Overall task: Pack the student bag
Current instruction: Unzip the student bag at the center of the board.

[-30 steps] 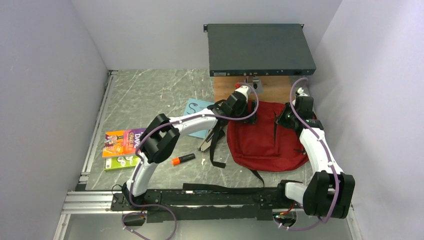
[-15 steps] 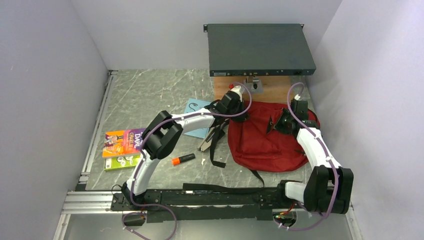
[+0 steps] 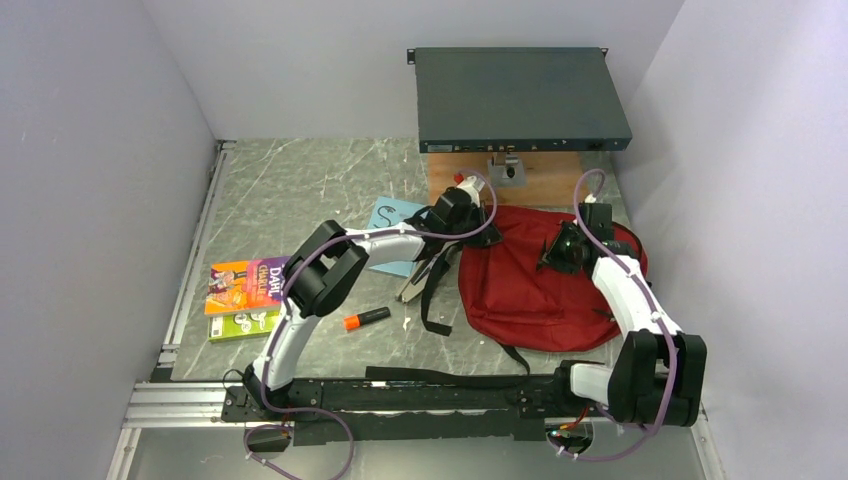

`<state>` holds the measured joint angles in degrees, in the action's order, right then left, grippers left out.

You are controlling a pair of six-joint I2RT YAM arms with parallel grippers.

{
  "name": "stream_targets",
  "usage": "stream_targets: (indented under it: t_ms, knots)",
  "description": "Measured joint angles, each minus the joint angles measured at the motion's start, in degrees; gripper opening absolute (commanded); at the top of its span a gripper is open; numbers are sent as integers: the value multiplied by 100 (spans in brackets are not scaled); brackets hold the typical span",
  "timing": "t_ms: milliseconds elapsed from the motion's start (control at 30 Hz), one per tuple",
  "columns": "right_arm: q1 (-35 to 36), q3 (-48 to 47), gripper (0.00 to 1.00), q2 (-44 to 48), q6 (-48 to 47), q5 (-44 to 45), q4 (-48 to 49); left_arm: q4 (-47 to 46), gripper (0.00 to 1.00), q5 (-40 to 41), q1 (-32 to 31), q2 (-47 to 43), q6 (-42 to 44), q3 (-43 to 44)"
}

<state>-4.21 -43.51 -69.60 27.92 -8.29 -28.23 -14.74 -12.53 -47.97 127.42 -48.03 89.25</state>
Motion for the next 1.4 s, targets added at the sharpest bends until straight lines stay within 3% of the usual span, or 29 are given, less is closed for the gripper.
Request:
stream_targets:
  t_ms: [333,667,900,1000,1100,1133,1400]
  knots:
    - [216,-98,0,125,94,-74,-328,479,0,-94,-22,4,162,485]
    - [330,745,0,1338,874,-175,-837,625,0,-31,-59,129,-33,745]
    - [328,367,0,531,501,-533,-715,654,0,-404,-20,155,109,848]
    - [337,188,12,433,181,-841,-704,916,5,-708,26,173,348,1064]
    - [341,-118,47,402,-122,-999,-962,1432,5,-1010,61,313,662,1626]
    - [341,-243,52,396,-160,-953,-1067,1606,6,-1067,63,361,745,1797]
    - [-649,-595,54,520,-55,-306,-1279,2050,8,-1445,129,400,1204,1985]
